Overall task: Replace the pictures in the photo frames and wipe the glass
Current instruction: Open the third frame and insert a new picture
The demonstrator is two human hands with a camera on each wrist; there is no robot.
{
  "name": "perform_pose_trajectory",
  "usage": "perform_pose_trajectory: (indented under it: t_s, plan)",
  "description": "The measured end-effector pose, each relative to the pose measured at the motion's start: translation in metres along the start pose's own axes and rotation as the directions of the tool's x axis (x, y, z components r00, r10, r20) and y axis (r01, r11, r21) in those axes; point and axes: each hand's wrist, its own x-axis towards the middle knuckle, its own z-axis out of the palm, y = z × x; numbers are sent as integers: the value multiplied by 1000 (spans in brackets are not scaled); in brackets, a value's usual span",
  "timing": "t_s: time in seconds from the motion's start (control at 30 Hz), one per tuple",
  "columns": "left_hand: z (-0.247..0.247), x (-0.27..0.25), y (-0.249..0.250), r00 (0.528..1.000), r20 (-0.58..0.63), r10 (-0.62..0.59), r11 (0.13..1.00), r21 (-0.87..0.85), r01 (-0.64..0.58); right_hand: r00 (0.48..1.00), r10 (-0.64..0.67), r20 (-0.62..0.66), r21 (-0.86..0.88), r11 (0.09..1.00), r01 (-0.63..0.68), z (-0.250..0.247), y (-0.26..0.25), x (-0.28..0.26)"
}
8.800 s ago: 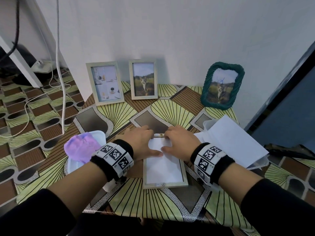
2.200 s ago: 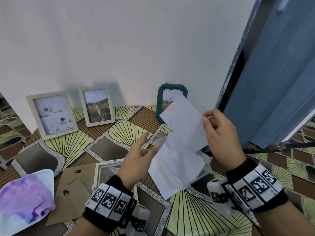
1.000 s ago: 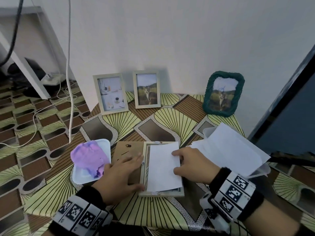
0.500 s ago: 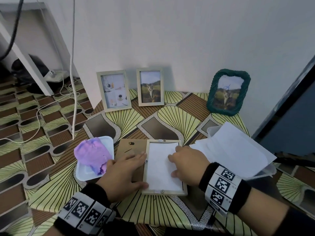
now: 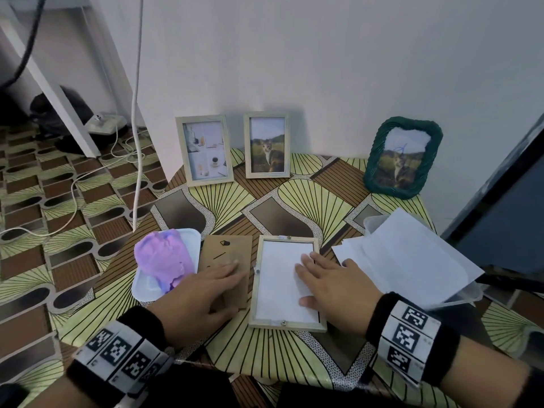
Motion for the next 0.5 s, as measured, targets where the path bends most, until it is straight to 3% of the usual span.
perform_pose_trajectory:
  t_s: [0.2, 0.37, 0.5]
  plan:
    - [-17, 12, 20, 982, -187, 19, 997, -71, -33, 997, 36, -68, 166, 986, -24, -4, 7, 6]
    - [-21, 35, 28, 993, -108, -40, 999, -37, 36, 985, 107, -133, 366, 929, -52, -9, 15, 6]
    - [-20, 45, 39, 1000, -29, 11, 988, 157, -7, 965, 151, -213, 448, 893, -41, -13, 21, 3]
